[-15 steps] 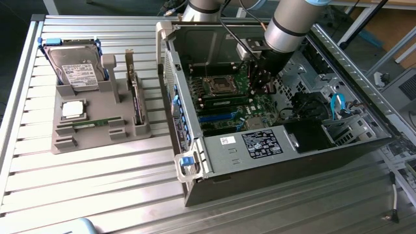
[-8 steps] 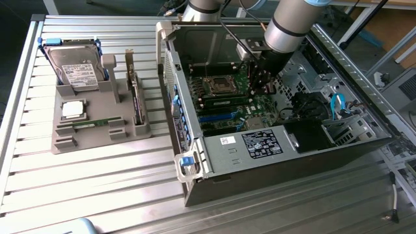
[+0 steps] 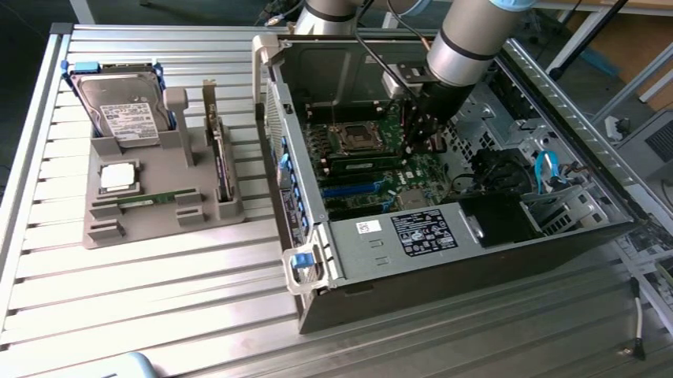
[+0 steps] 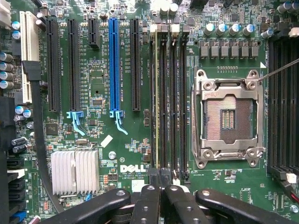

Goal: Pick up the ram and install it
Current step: 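Press down the ram until it locks into place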

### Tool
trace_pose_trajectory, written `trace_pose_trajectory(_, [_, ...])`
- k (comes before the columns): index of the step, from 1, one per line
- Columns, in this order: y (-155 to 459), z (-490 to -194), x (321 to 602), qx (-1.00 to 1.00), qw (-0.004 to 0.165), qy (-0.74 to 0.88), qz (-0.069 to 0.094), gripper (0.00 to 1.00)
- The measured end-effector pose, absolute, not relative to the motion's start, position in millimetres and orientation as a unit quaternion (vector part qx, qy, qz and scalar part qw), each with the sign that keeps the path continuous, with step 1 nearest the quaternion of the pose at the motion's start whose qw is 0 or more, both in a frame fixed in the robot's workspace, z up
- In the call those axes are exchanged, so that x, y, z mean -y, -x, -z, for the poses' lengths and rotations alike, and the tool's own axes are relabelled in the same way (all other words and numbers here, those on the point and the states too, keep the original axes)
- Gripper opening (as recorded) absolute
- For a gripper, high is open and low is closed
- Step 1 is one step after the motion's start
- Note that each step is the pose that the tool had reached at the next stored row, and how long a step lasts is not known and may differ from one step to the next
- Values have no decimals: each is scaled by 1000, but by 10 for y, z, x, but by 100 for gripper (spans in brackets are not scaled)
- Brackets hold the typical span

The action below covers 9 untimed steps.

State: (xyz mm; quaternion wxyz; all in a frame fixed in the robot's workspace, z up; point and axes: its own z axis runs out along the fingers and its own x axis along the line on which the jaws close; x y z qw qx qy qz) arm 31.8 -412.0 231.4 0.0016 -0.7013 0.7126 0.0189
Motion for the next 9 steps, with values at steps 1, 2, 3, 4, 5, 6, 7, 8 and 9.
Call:
trace_pose_trajectory(1, [-318, -2314, 4121, -713, 2, 701, -19, 11])
trace_pose_trajectory(2, [-318, -2314, 4121, -713, 2, 701, -19, 11])
trace_pose_trajectory(3, [-318, -2314, 4120, -713, 2, 701, -19, 11])
trace_pose_trajectory(4, [-318, -2315, 4120, -713, 2, 701, -19, 11])
trace_pose_trajectory(5, [-318, -2318, 4120, -713, 2, 701, -19, 11])
trace_pose_trajectory(6, [-319, -2325, 4119, -713, 2, 701, -19, 11])
trace_pose_trajectory(7, [-318, -2340, 4120, -713, 2, 701, -19, 11])
trace_pose_trajectory(8, [-318, -2360, 4120, -713, 2, 701, -19, 11])
trace_pose_trajectory(9, [-319, -2383, 4120, -713, 2, 701, -19, 11])
